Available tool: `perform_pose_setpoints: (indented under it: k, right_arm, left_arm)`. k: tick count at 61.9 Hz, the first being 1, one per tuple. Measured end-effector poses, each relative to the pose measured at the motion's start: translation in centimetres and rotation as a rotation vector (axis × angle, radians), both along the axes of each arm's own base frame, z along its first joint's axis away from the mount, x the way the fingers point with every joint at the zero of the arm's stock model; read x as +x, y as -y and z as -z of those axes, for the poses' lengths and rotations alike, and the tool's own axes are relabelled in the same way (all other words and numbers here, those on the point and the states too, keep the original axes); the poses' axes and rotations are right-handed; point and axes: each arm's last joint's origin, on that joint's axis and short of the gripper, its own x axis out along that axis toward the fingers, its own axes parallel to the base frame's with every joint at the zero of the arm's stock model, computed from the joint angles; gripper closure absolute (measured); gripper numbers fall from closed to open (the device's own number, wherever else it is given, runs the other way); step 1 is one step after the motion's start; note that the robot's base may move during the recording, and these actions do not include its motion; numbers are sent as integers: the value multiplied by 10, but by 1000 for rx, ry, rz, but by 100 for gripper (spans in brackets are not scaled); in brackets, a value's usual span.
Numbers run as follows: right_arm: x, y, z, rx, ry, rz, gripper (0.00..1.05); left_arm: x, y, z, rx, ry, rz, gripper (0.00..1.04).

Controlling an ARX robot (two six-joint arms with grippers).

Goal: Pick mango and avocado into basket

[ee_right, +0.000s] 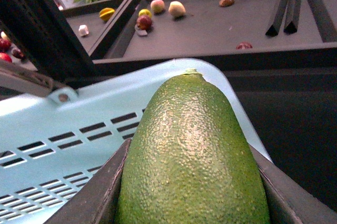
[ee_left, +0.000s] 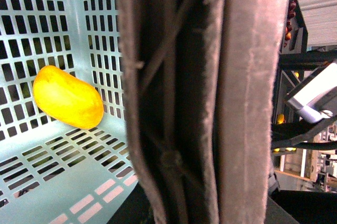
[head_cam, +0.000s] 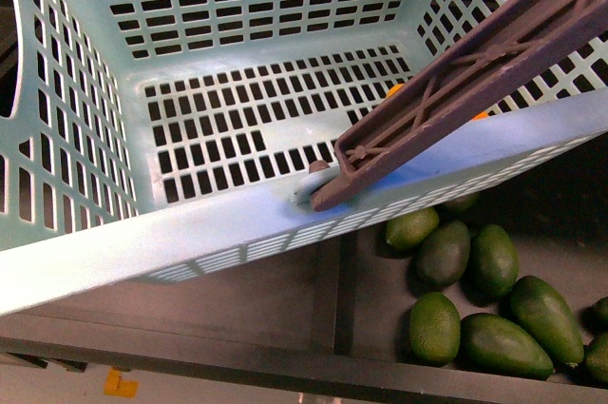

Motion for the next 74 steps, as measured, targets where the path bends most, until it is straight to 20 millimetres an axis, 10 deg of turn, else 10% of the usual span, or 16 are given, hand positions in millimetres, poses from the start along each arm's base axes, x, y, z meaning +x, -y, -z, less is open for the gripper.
perform_pose_setpoints:
  k: [17, 36, 74]
  right_arm:
    - [-2, -7, 0, 19, -2, -1, 8]
    - [-28, 18, -19, 76, 48, 87, 9]
    - [-126, 80, 30, -212, 187, 188, 103]
  left_arm:
    - [0, 0, 0, 1, 1, -2, 90]
    - [-6, 5, -10, -44, 13, 59, 90]
    - [-1, -3, -7, 0, 29, -16, 90]
